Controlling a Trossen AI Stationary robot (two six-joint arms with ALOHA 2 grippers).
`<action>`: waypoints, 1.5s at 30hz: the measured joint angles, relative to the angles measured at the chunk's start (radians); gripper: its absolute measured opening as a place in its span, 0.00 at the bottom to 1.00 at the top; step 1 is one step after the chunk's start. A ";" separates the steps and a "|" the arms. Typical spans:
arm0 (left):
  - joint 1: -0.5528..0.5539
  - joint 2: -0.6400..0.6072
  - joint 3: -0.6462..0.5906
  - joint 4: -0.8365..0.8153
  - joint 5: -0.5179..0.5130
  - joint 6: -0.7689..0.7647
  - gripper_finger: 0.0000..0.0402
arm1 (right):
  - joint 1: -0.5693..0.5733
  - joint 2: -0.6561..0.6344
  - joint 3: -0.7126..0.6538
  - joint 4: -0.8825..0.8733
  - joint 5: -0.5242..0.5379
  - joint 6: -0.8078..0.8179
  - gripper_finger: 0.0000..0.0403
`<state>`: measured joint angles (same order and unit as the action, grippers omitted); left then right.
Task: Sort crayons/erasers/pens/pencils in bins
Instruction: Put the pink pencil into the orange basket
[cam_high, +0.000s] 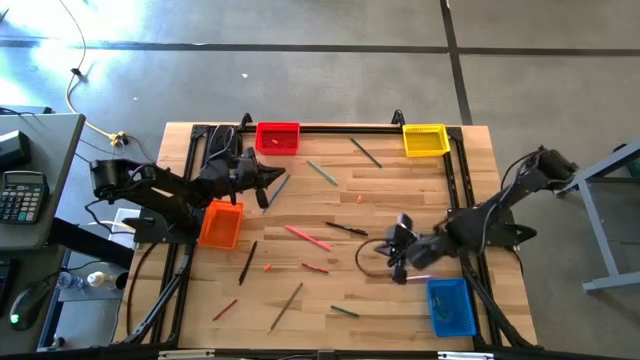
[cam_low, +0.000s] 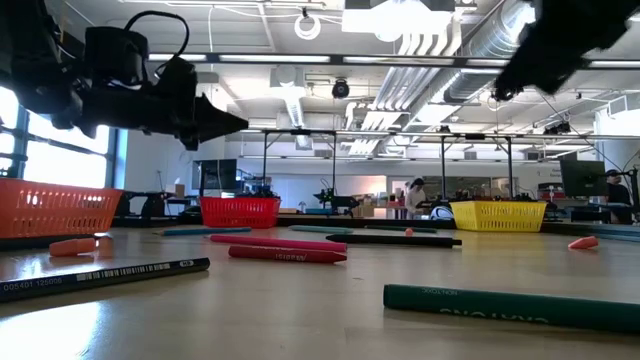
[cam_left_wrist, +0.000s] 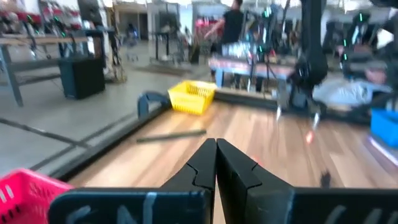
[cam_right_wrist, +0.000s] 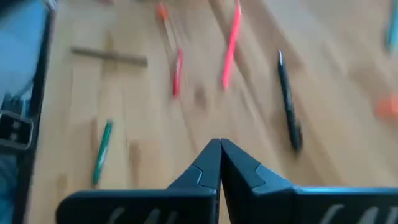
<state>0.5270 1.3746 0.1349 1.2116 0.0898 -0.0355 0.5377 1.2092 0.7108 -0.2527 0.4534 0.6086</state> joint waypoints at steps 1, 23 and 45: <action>-0.004 0.000 0.000 -0.017 -0.002 0.014 0.00 | -0.027 -0.008 -0.049 0.115 -0.003 -0.079 0.00; -0.147 0.000 0.110 -0.151 -0.030 0.019 0.00 | -0.608 -0.013 -0.442 1.022 -0.308 -0.610 0.00; -0.248 0.000 0.404 -0.752 -0.193 -0.077 0.00 | -0.844 -0.014 -0.485 1.179 -0.494 -0.744 0.00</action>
<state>0.2787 1.3746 0.5393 0.4593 -0.1027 -0.1126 -0.3066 1.1947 0.2256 0.9259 -0.0411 -0.1354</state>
